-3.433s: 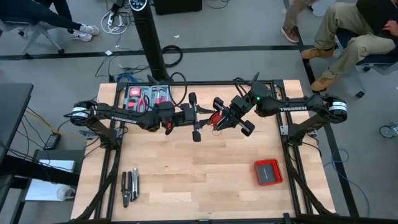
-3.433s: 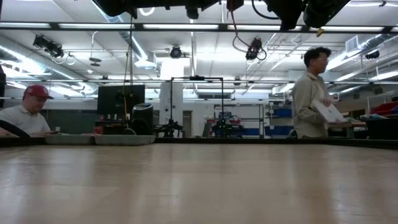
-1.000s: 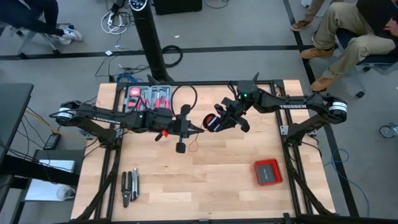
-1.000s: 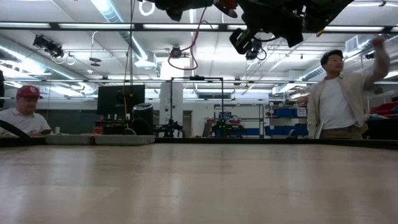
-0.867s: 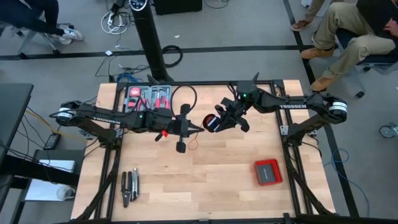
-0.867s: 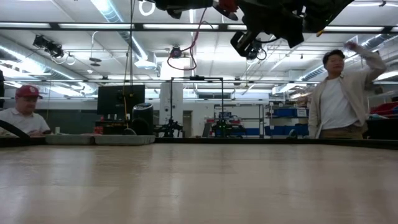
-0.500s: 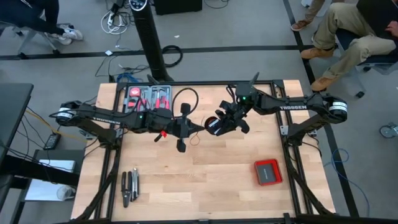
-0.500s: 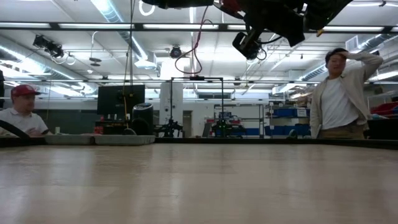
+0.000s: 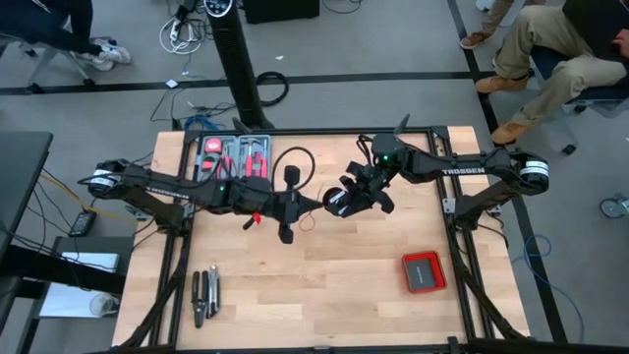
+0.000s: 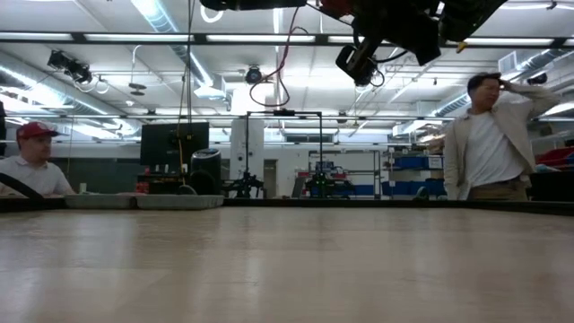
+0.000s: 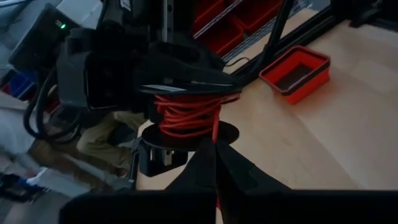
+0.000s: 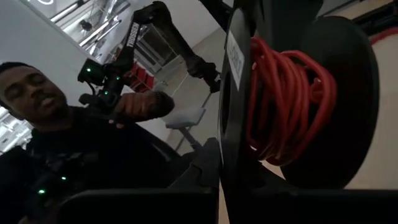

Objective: Coil cords
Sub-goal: Coil the red wire onto the spool

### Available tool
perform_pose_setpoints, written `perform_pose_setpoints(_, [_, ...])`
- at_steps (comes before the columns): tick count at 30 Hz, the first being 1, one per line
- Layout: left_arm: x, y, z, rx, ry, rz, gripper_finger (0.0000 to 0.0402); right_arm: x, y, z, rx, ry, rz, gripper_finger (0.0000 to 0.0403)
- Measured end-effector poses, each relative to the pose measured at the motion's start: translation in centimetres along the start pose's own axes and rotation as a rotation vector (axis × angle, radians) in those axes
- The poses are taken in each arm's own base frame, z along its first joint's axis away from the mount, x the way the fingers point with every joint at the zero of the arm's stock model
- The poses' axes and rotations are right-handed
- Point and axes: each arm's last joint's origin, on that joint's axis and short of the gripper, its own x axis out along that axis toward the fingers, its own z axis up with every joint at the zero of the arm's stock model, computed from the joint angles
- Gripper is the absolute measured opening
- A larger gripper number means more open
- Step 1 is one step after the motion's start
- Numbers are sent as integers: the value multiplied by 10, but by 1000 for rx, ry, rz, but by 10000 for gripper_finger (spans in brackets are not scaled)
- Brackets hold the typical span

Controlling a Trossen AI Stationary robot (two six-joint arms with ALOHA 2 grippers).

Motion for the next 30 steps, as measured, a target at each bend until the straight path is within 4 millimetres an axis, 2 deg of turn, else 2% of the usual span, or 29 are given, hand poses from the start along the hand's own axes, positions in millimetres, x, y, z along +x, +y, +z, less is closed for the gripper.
perform_pose_setpoints(5, [-1, -3, 2, 3, 20, 28, 12, 3, 1, 0, -47, -14, -26, 0])
perform_pose_setpoints(15, [-4, -6, 7, -33, 19, 59, 71, 5, 2, 0, -113, -29, -51, 0])
perform_pose_setpoints(23, [-11, 0, 13, -155, -39, 64, 76, -9, 12, 8, -128, -74, -71, 0])
perform_pose_setpoints(30, [12, -12, 7, -328, -65, 18, 76, -22, 17, 12, -118, -111, -130, 0])
